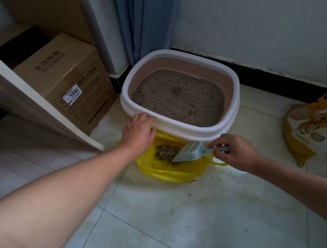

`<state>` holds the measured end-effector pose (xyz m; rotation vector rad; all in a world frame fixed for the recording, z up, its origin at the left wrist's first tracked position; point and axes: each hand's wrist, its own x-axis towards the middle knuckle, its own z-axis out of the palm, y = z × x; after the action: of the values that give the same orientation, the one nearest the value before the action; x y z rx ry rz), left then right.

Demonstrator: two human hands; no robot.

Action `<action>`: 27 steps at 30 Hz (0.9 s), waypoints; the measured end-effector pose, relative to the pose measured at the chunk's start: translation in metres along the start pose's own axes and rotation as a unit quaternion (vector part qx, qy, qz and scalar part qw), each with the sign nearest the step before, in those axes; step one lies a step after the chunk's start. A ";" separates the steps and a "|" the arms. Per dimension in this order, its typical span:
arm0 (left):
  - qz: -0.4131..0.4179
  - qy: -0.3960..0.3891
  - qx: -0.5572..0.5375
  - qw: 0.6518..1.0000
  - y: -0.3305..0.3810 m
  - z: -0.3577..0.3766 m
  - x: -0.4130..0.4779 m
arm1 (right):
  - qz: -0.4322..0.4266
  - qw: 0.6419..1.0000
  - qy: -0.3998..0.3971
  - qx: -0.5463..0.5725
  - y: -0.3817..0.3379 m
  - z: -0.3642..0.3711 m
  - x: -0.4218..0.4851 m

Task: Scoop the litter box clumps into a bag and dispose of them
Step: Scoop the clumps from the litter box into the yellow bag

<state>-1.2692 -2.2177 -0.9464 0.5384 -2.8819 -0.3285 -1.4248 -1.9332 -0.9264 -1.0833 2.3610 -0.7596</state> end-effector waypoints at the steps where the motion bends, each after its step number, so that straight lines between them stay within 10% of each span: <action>1: 0.001 -0.003 -0.003 1.000 0.000 0.001 0.000 | -0.002 1.000 0.008 -0.001 0.000 0.000 0.001; 27: -0.001 0.022 -0.038 0.999 -0.006 0.009 0.026 | 0.135 0.947 0.116 0.267 -0.021 -0.009 0.036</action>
<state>-1.2934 -2.2315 -0.9529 0.5292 -2.8143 -0.4181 -1.4406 -1.9699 -0.9116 -0.4510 2.2133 -1.3720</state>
